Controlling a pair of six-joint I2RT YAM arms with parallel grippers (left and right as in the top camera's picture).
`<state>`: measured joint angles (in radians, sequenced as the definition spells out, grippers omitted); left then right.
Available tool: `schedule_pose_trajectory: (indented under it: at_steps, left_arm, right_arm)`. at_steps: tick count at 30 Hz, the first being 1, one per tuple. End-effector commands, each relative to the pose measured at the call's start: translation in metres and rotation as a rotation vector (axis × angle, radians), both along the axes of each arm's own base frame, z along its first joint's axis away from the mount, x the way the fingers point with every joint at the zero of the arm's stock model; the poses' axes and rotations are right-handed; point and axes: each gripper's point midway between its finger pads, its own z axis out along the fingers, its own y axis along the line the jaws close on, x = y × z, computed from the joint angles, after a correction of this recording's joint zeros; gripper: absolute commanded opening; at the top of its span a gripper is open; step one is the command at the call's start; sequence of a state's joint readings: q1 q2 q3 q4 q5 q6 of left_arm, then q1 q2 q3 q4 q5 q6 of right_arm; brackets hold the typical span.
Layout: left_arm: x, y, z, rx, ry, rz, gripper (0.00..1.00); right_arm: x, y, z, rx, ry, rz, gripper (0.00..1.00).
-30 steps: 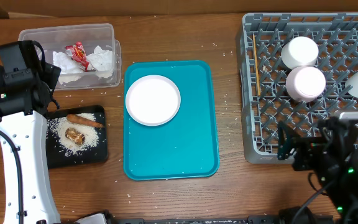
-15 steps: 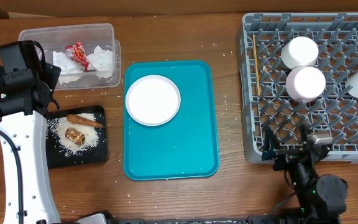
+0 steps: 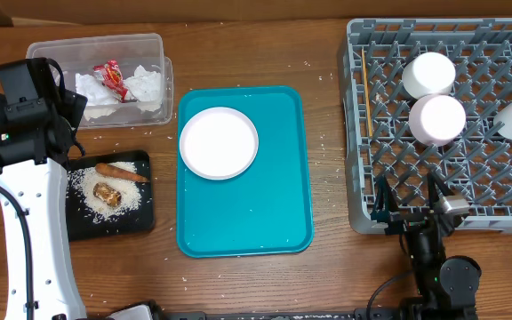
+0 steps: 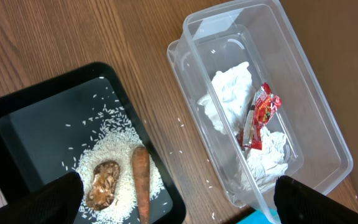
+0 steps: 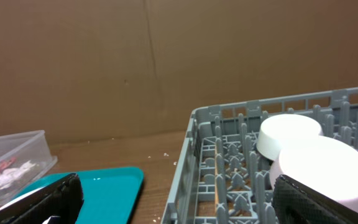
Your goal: Sort waste into correct bins and load items into the dishwasher
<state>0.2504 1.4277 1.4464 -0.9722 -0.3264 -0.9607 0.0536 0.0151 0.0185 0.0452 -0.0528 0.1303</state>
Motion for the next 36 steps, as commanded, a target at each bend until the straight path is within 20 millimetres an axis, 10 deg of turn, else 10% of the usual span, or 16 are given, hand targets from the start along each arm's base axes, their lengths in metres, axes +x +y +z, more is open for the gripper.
schedule_pose_trajectory:
  at_steps: [1, 14, 36]
  left_arm:
    - [-0.001, 0.004, -0.003, 0.015, 0.018, 0.005, 1.0]
    - [-0.001, 0.004, -0.003, 0.015, 0.018, 0.005, 1.0]
    - [-0.001, 0.004, -0.003, 0.016, 0.019, 0.005, 1.0]
  right_arm:
    - [-0.001, -0.008, 0.012, 0.008, -0.06, -0.045, 1.0]
    - [0.002, -0.01, -0.034, -0.005, 0.128, -0.056, 1.0]
    - [0.002, -0.01, -0.034, -0.005, 0.128, -0.056, 1.0]
